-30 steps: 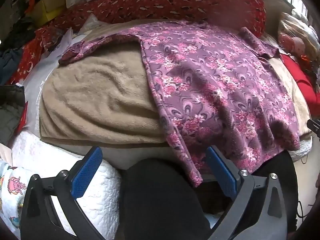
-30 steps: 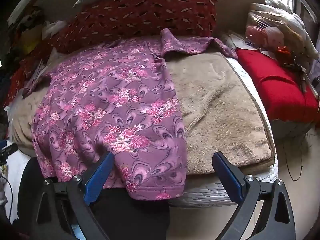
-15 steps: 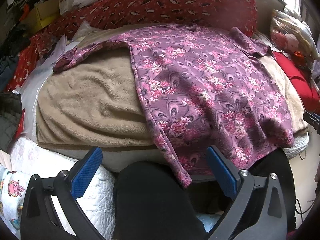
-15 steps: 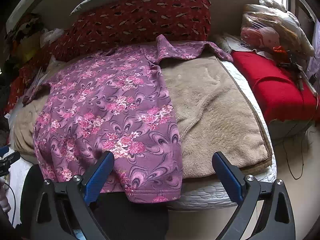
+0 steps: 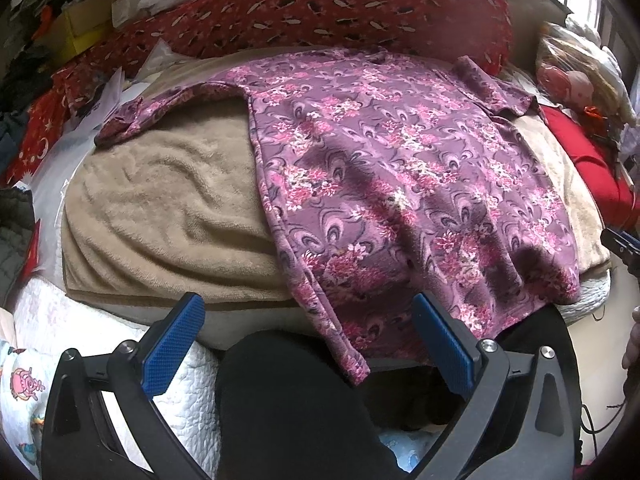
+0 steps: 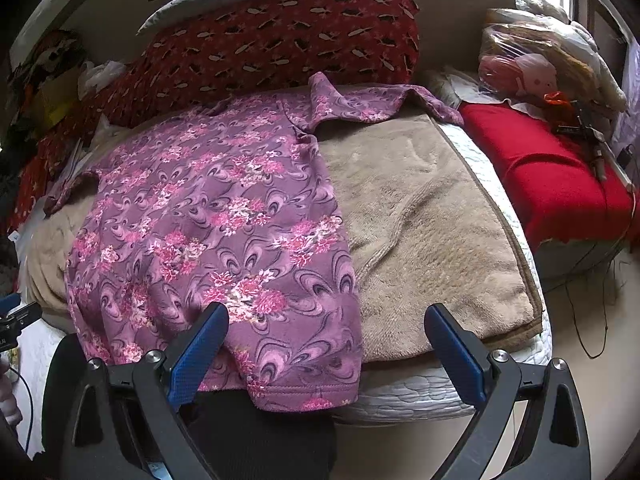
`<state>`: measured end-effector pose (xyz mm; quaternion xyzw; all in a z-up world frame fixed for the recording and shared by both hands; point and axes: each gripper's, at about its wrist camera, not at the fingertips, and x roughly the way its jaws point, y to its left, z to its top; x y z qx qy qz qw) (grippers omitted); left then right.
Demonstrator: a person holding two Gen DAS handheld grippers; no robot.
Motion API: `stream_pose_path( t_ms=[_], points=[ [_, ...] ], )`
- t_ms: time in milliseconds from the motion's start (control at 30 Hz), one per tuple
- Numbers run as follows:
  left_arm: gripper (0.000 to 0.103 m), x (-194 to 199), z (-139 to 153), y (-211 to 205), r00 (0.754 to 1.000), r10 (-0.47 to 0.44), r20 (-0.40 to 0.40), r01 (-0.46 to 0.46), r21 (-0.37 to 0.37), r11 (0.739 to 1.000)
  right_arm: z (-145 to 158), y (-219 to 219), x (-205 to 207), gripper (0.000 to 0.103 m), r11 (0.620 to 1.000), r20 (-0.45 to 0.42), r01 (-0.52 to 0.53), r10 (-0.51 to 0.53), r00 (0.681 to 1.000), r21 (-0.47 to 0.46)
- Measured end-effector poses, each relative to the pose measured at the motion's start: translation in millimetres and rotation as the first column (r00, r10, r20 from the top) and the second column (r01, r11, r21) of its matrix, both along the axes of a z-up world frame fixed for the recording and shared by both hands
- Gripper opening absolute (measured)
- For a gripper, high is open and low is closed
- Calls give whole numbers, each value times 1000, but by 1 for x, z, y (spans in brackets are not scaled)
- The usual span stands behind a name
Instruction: Fold small clothes
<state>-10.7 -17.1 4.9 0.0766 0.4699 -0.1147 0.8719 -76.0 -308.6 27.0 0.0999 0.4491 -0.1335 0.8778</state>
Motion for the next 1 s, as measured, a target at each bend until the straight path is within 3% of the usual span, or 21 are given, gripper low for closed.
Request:
stream_pose_path(
  t_ms=[1000],
  points=[
    [103,26,-10,-12,999,11,-53,-12,-21,1000,-11,-9,22,99,999,-19,-2,3,1000,52]
  ],
)
